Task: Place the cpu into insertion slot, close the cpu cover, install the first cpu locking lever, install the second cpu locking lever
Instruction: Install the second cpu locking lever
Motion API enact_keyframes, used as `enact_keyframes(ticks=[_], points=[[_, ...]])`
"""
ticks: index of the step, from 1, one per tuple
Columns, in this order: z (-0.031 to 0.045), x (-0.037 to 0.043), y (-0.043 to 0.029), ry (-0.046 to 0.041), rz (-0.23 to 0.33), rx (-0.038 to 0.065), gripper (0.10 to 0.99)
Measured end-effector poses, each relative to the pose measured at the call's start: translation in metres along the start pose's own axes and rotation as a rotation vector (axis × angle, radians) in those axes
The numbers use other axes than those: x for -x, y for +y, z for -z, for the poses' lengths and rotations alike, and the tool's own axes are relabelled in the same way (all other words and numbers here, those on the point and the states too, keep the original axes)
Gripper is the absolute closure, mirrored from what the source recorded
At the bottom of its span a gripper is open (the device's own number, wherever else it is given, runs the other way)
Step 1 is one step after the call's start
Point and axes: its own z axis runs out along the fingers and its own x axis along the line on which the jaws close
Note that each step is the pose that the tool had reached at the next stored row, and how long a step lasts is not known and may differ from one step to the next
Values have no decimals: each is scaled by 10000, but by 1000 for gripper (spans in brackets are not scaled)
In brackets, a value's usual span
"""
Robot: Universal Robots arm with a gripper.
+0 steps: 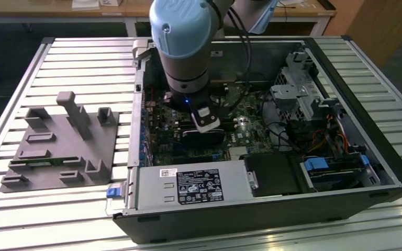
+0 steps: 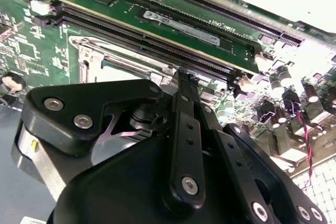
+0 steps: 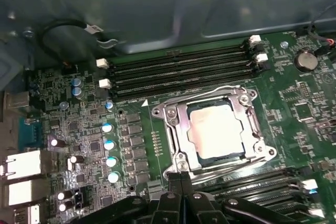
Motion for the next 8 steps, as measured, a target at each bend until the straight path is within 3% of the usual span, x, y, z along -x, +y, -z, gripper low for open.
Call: enact_keyframes(ticks=[4, 8], points=[[-38, -23, -22, 48, 7, 204, 980], [-77, -39, -38, 85, 20, 345, 980]])
